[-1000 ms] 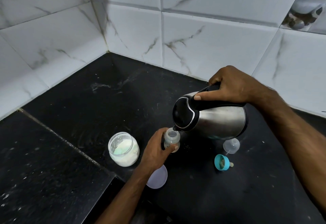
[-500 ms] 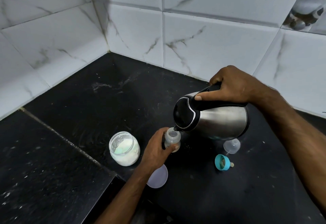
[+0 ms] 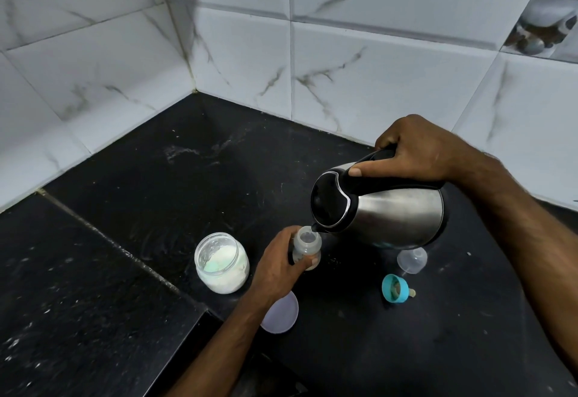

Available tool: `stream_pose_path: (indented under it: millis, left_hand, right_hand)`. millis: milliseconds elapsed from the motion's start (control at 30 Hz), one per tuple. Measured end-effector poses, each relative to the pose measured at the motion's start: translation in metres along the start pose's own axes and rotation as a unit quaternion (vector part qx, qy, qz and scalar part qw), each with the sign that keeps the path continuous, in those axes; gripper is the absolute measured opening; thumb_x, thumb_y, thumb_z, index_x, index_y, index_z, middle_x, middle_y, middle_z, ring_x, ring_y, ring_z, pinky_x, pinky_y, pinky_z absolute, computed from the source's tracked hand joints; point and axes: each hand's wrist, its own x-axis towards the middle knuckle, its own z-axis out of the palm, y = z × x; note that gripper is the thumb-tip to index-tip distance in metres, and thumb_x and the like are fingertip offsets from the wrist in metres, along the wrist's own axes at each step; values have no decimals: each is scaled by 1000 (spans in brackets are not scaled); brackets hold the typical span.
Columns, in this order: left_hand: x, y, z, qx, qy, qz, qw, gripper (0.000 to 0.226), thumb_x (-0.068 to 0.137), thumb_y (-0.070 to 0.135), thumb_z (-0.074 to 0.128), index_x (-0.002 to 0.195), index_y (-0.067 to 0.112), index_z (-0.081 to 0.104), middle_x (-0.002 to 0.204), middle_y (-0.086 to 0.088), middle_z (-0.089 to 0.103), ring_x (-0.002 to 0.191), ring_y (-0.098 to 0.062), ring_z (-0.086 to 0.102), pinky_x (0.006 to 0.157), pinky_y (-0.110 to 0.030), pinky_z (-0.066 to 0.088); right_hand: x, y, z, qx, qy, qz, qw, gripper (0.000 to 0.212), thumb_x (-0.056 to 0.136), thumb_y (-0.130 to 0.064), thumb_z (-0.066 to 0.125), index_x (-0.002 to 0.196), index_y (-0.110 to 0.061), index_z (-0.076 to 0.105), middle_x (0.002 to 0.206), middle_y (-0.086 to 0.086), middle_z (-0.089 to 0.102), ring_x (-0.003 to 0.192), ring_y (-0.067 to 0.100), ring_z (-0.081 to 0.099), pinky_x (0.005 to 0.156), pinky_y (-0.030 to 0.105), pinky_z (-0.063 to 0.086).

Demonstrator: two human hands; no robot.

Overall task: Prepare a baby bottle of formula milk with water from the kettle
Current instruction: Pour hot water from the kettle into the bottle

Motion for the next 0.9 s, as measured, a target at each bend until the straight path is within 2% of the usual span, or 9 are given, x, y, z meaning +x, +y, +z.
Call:
stream_pose_path:
  millis: [133,300,500,633,767,900]
  left_hand:
    - [0,1,0,-4,0,0,1000,52,80,32,78,127,32,54,121,16,62,113,-2,59,97,-35,52]
    - [1,1,0,-10,-4,-2,1000,51,81,31,79,126,34,54,120,16,62,112,1,58,97,-32,52]
    - [1,1,0,-13,1,-2,1000,50,81,29,79,123,38,54,120,16,63,113,-1,59,98,-32,51]
    - [0,1,0,-19,0,0,1000,50,81,29,79,124,35,55,119,16,63,112,-2,60,97,-31,51]
    - [0,1,0,-16,-1,2,1000,50,81,33,79,124,36,55,120,16,63,112,-1,59,96,-29,51]
    - [0,0,0,-12,-1,0,1000,52,80,34,79,126,35,55,121,16,62,113,-1,59,96,-28,50]
  right_hand:
    - [1,0,-1,-2,-3,0,1000,91,49,-99,47,51,-8,56,42,0,40,42,10,35,47,30,31]
    - [1,0,-2,-6,-9,9,1000,82,53,-93,54,51,-12,58,41,-3,43,40,8,37,46,28,32]
    - [2,-3,0,-9,-7,13,1000,74,55,-87,58,44,-15,47,39,-6,36,40,8,32,47,28,28]
    - [3,-3,0,-8,-10,10,1000,75,56,-87,58,45,-14,48,40,-5,35,41,8,32,47,29,28]
    - [3,-2,0,-9,-14,6,1000,86,53,-94,52,51,-9,52,43,-2,37,43,11,33,48,31,29]
    - [3,-3,-1,-8,-15,8,1000,82,53,-92,54,50,-10,54,43,-1,40,42,9,35,48,30,30]
